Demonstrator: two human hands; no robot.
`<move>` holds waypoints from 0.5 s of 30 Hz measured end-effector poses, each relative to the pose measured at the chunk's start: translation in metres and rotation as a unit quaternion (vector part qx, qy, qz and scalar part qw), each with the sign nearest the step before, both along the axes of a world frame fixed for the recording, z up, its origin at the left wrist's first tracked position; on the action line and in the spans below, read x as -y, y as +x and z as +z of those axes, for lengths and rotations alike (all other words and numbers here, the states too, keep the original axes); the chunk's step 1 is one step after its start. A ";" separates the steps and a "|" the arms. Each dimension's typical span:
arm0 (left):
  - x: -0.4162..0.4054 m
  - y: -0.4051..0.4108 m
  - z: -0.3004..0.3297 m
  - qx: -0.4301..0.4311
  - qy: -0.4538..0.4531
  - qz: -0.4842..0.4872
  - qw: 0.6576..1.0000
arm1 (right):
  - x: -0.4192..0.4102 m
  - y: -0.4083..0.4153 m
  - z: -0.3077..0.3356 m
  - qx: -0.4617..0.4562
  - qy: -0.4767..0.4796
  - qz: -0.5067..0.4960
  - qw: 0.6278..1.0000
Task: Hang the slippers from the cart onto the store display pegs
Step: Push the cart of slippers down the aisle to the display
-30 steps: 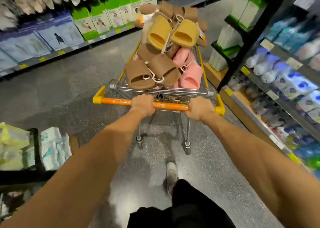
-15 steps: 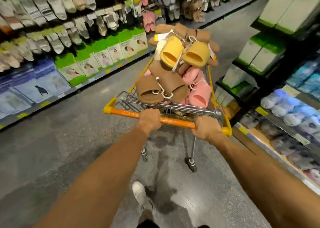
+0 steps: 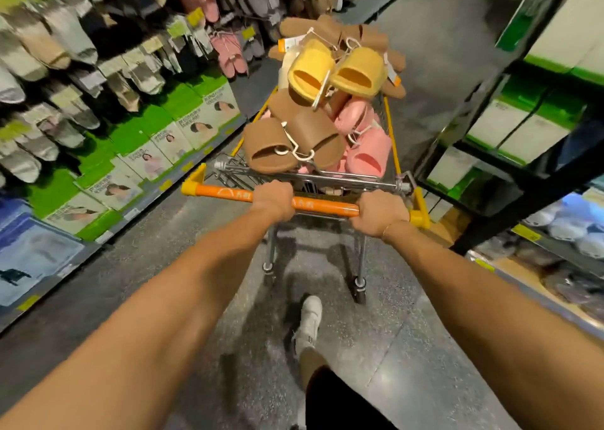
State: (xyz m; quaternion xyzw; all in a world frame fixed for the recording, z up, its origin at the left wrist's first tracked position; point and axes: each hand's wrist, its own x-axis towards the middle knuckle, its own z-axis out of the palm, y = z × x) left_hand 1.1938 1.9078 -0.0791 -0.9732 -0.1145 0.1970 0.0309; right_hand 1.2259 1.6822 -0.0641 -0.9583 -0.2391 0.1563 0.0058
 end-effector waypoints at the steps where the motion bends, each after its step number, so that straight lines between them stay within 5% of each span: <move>1: -0.012 0.025 -0.001 0.004 -0.001 -0.005 1.000 | -0.012 0.024 -0.001 0.002 0.001 -0.006 1.000; 10: -0.122 0.229 -0.022 0.069 0.053 -0.053 0.995 | -0.109 0.213 0.001 0.022 0.022 -0.048 0.998; 15: -0.172 0.332 -0.017 0.027 0.012 -0.129 0.991 | -0.157 0.297 0.005 -0.009 0.036 -0.090 0.995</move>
